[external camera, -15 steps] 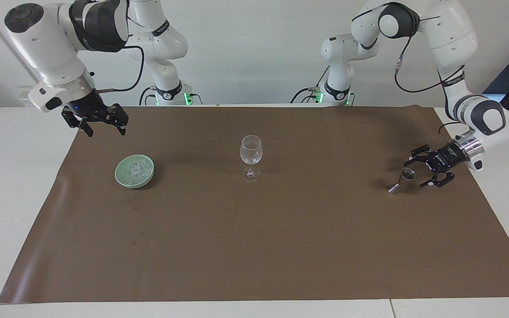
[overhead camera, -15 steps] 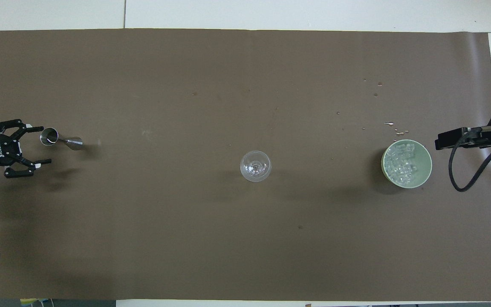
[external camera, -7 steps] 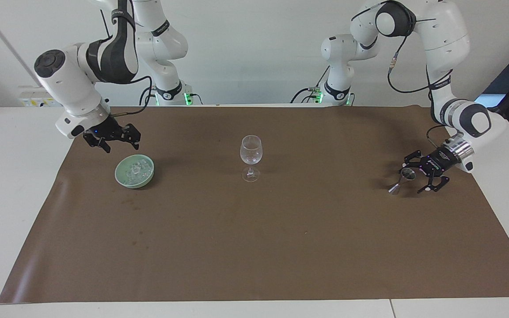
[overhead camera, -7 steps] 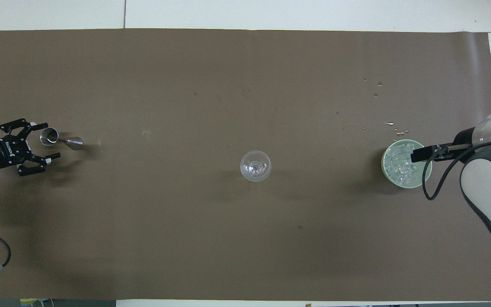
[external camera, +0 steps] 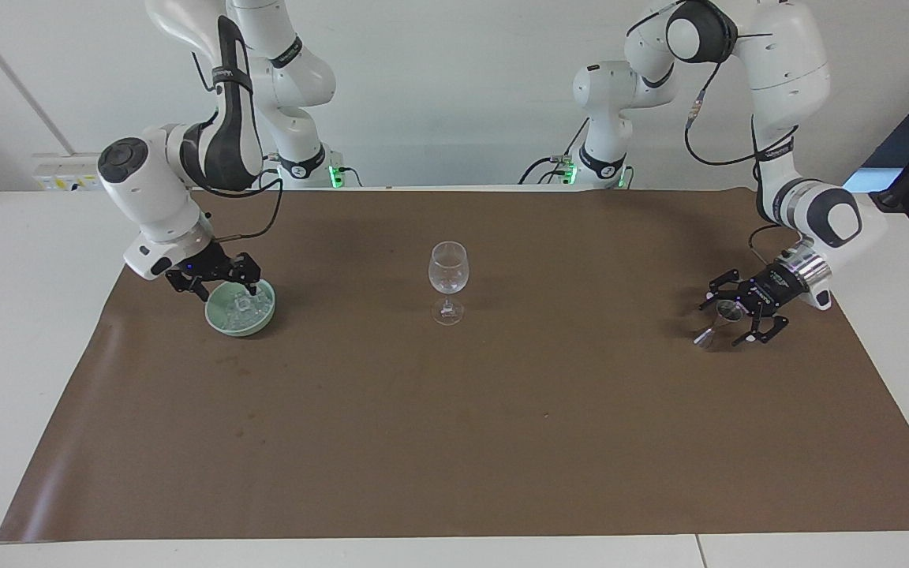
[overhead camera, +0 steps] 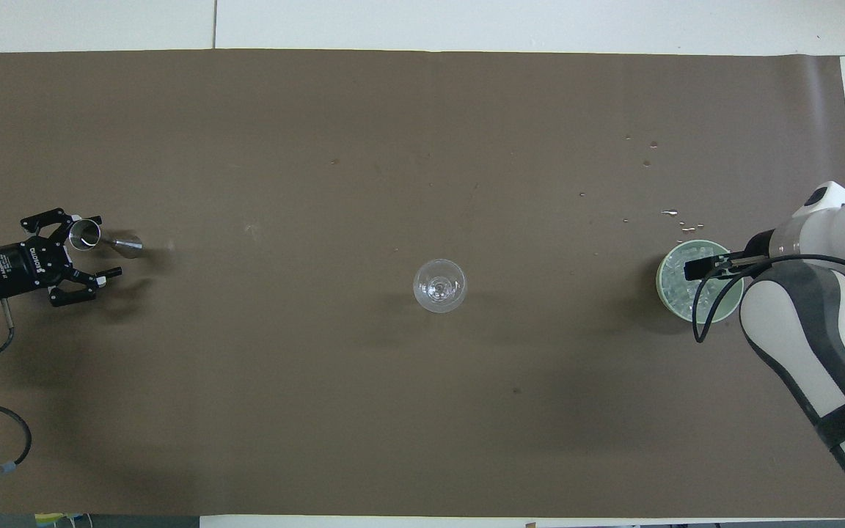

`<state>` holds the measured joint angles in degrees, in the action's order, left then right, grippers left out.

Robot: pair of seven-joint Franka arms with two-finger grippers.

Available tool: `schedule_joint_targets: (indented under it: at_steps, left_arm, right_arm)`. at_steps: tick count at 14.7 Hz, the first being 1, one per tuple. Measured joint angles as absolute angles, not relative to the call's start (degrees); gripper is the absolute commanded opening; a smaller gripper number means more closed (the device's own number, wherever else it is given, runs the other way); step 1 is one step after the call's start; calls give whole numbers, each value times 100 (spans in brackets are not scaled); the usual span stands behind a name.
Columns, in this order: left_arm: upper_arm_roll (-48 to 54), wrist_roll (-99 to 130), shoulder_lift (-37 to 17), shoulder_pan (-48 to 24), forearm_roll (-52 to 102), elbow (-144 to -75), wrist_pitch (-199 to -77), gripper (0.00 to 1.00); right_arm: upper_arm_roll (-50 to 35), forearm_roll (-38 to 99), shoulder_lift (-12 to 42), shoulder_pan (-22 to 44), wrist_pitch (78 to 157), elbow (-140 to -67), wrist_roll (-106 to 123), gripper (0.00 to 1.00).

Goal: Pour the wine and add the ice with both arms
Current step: 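Grasp the silver jigger with the left gripper while the right gripper grasps ice, then carry the jigger with the left gripper to the clear glass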

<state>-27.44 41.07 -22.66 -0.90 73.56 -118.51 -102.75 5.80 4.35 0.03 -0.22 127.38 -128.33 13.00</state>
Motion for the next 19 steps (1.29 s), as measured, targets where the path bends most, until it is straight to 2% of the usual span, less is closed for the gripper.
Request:
schedule_joint_targets:
  at_steps: [5,6,7,8,10,16,19]
  left_arm:
    - [-2743,4107,-2258,-132,7563,-11858,-10304,97]
    - [-2743,4107,-2258,-132,7566,-11858,-10306,86]
    - [-2743,4107,-2258,-132,7567,-11858,-10313,48]
    - [-2744,4107,-2258,-132,7568,-11860,-10327,2]
    - [-2744,4107,-2258,-132,7569,-11867,-10351,0]
    - [-2756,4141,-2217,-129,7574,-11867,-10268,0]
    - [-2785,4370,-2085,-126,7556,-11859,-9789,0]
  right_arm:
    - [580,435,85,-20,13013,-13018,1307,73]
    - [578,435,95,-14,13031,-13046,1308,71]
    - [577,435,107,-12,13046,-13075,1315,68]
    - [578,435,120,-15,13053,-13110,1339,65]
    - [580,435,134,-19,13069,-13177,1396,62]
    - [580,435,134,-20,13327,-13424,1411,62]
    - [581,435,133,-24,13328,-13427,1417,55]
